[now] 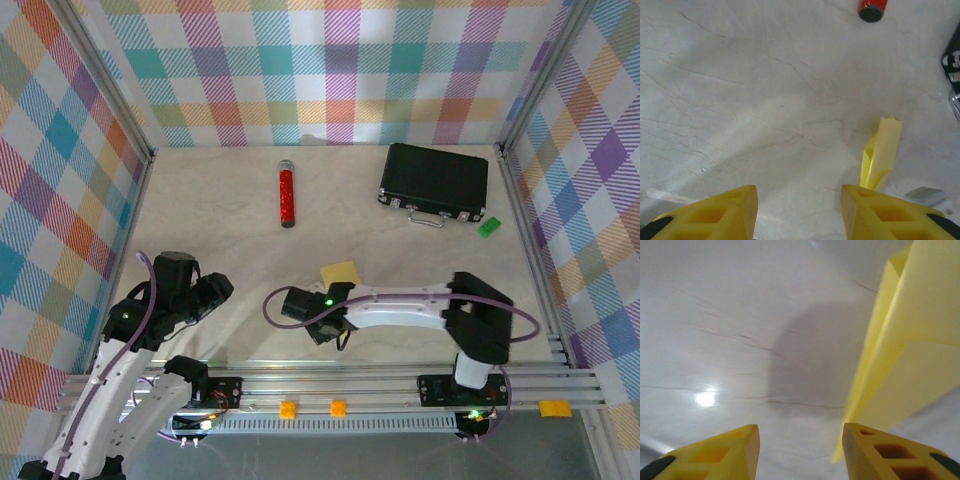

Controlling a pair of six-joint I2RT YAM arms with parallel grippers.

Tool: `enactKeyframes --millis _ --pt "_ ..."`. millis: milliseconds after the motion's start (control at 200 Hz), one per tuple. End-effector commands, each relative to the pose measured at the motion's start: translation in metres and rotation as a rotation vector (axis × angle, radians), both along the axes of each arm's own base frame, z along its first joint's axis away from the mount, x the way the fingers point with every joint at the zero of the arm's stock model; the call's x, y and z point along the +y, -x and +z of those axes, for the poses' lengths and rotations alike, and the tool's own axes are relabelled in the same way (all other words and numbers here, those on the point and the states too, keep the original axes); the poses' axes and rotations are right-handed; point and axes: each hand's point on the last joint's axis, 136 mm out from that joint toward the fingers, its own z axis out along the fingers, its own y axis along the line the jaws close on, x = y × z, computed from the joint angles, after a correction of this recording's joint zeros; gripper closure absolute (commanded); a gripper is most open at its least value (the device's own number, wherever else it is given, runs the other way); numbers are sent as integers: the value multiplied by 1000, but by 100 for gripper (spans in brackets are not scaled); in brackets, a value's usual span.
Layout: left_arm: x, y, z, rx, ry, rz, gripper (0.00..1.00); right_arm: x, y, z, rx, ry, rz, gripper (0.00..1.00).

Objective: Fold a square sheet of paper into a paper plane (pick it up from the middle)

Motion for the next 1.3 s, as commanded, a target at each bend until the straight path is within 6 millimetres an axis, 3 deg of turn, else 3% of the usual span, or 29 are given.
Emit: enactKeyframes --millis 0,105,210,365,580,785,1060,1160,1240,1295 --pt "-24 -5 3 -28 99 -107 53 19 -11 36 99 -352 -73 50" --pt "-52 -7 1 -29 220 -209 60 -6 -27 31 190 -505 -216 63" --pt "-65 -8 -1 -19 281 -251 64 -27 -32 19 255 -593 -318 80" --pt "-73 -8 -9 -7 321 -253 64 -56 -39 -4 276 -628 -465 87" --pt "-91 -4 -25 36 362 -297 66 -41 -43 -12 339 -670 -456 90" --pt "-97 -2 -30 41 371 -312 68 -46 -40 -43 387 -576 -553 90" --pt "-120 -12 -37 53 444 -352 82 -47 -18 -63 407 -563 -886 89" --pt "-130 -20 -38 56 453 -363 85 -29 -16 -50 389 -707 -995 90" --pt "-143 -30 -35 44 455 -397 86 -2 -20 -20 385 -806 -906 88" --pt "-153 -32 -38 65 443 -428 87 2 -22 -2 348 -796 -840 85"
